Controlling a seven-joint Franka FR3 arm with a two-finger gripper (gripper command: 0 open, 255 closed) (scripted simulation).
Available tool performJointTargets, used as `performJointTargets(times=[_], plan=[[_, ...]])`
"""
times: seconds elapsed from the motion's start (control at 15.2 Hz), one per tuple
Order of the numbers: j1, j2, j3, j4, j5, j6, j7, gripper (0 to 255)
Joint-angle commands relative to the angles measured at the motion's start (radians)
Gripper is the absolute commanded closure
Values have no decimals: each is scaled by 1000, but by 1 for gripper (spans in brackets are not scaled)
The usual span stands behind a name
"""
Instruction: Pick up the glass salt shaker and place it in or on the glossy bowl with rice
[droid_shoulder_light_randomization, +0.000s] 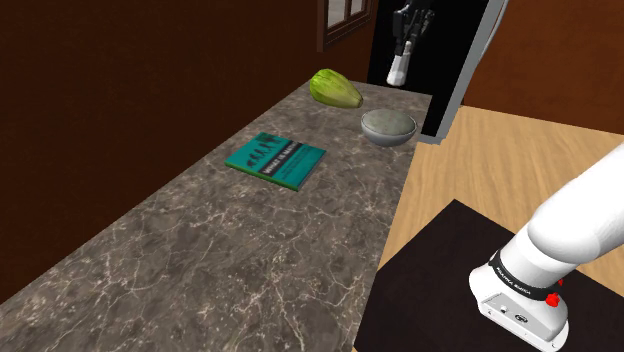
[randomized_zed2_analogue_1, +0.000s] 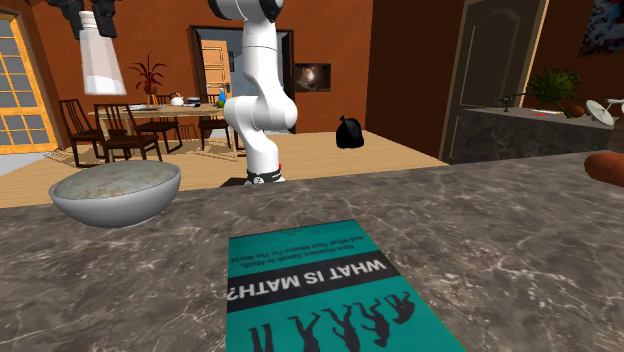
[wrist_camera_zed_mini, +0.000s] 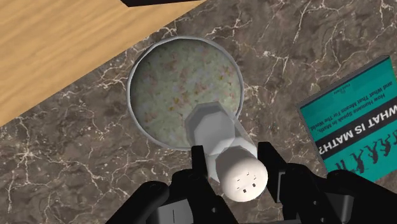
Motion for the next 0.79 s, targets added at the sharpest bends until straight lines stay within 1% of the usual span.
performJointTargets(times=[0.0, 0.73], plan=[[-10, 15, -14, 8, -2, 6, -26, 255], [-10, -25, -12, -188, -3, 161, -34, 255]])
